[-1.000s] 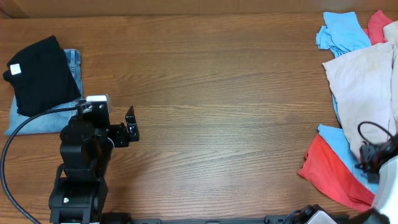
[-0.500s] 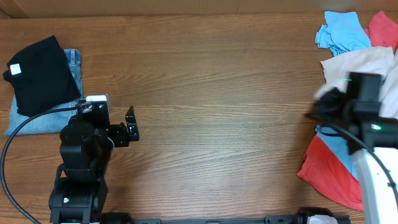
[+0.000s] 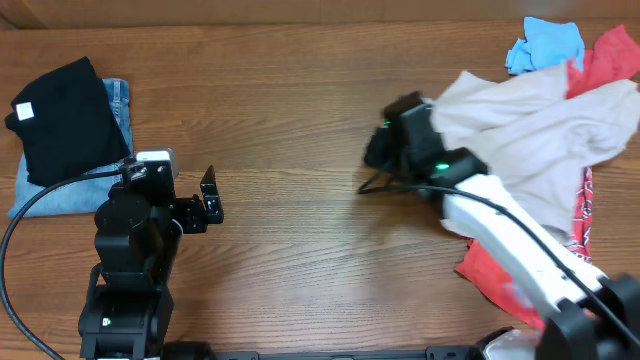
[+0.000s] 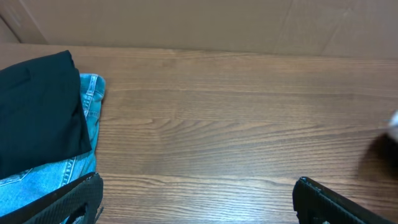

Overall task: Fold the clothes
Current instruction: 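Lift the beige shorts with the right gripper and drag them toward center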

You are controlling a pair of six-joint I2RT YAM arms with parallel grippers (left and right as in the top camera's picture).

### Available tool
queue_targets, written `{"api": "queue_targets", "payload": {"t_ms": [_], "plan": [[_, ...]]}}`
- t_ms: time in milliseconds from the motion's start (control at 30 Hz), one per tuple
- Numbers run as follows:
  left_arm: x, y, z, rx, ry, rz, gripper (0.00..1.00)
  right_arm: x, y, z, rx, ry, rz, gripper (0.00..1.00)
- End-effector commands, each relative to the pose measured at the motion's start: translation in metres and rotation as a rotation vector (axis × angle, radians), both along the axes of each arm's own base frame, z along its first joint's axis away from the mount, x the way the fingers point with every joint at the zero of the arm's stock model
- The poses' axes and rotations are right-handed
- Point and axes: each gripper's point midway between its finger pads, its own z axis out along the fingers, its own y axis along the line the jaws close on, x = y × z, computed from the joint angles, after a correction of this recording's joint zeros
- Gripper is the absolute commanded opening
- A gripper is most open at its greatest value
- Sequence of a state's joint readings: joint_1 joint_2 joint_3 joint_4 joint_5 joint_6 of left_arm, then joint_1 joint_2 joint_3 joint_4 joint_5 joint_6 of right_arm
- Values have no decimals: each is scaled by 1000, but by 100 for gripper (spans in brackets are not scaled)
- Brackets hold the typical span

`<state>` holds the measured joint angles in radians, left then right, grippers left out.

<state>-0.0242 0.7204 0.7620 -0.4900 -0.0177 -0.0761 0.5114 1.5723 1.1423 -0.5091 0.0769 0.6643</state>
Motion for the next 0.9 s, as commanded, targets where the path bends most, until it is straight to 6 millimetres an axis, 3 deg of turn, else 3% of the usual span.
{"api": "queue_targets", "payload": {"t_ms": [0,67,167,267,467,633,733,867], "plan": [[3,0,9,-22,-16,2,100,-3,38,13,12,-67,144,16],[4,0,7,-22,-8,2,100,-4,42,14,-5,-85,166,20],[6,-4,3,-31,7,-15,100,-2,28,12,-62,-79,121,23],[11,-18,0,-67,16,-89,100,3,-3,26,-144,-90,54,33],[24,-38,-16,-153,75,-135,100,11,-92,88,-268,-132,-153,41],[31,-86,-52,-216,212,-228,100,-3,-168,113,-283,-102,-327,50],[30,-126,-80,-257,320,-289,100,-18,-210,114,-310,-57,-418,54],[26,-183,-115,-402,470,-379,100,-36,-247,108,-336,15,-502,56]]}}
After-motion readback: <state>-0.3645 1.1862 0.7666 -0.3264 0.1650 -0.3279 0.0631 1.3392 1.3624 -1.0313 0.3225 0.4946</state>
